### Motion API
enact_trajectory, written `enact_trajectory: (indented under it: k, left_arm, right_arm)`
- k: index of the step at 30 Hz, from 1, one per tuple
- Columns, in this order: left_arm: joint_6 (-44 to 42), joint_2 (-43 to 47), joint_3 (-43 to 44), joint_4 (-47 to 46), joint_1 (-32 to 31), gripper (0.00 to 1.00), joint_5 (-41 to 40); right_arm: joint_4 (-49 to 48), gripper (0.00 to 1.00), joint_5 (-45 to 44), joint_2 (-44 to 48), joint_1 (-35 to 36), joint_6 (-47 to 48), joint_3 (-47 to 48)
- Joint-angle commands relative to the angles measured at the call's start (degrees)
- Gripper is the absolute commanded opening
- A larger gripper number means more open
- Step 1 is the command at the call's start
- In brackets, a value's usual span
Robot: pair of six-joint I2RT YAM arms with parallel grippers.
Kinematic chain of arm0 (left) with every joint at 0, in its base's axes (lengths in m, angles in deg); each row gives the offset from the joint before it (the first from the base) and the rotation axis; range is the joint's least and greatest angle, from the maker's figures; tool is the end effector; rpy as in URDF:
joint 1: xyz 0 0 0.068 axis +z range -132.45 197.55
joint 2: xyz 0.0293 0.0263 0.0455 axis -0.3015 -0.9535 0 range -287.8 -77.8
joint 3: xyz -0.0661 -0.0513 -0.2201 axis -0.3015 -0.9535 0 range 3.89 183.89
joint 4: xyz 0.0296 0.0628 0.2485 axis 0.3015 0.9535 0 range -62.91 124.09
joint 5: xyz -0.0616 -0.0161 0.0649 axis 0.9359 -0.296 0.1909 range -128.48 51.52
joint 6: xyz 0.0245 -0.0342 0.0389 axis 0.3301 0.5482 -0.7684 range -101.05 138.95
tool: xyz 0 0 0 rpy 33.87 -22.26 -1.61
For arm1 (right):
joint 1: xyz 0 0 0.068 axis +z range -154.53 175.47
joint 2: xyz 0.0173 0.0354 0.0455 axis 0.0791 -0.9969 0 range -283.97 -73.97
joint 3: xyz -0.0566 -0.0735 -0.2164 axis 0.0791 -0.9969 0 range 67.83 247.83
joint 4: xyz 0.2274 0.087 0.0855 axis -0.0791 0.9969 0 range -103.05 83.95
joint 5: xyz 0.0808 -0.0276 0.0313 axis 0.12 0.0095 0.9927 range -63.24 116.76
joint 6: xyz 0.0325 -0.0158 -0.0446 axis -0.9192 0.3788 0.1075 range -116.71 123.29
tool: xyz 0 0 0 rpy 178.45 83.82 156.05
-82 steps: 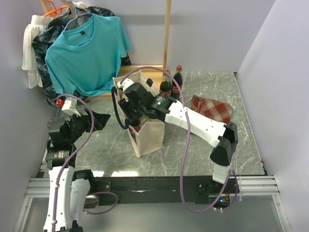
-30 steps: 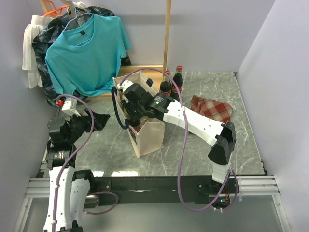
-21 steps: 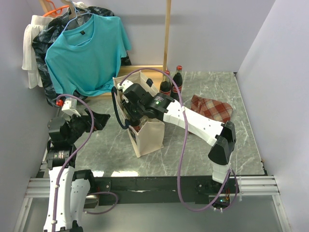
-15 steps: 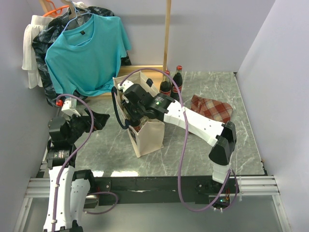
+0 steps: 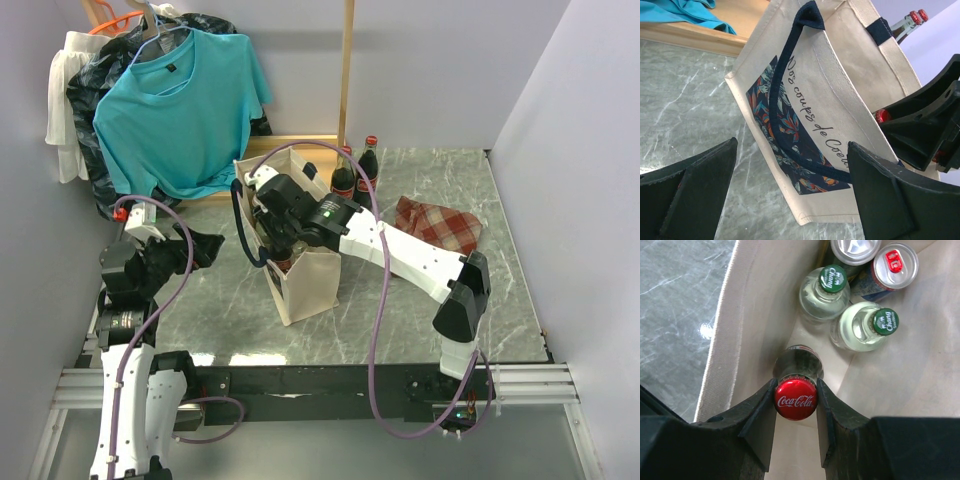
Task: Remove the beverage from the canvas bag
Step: Take out the drink from the canvas bag.
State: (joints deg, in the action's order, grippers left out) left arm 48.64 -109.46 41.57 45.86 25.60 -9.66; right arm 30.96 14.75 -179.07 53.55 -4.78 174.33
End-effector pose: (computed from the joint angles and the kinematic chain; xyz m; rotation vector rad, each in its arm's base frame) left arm 0.1700 0.0043 0.2925 -0.2307 1.8080 -0.7185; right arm 0.2199 0.3370 0.3197 -0.8828 2.1458 0.3508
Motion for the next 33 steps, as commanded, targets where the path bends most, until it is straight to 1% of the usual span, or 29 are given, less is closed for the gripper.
enact_trajectory:
  k: [1, 10, 14, 33]
  left_arm:
    - [0.63, 0.55, -0.32, -0.13, 0.3, 0.96, -0.87]
    - [0.72, 0.02, -0.32, -0.13, 0.3, 0.96, -0.78]
    - [0.37, -0.68, -0.23, -0.48, 0.38, 0.96, 1.84]
    - [0.72, -0.95, -0.58, -0.75, 0.3, 0.96, 1.59]
  right_arm:
    - [-6.48, 0.0, -4.07, 6.57, -0.16, 0.34, 0.99]
    - [-6.48, 0.0, -6.09, 7.54, -0.16, 0.87, 2.74]
    - [-6.74, 0.0, -7.41, 8.24, -0.16, 0.87, 3.19]
    - [-9.73, 0.0, -11.01, 13.25, -0.52, 1.22, -0.23]
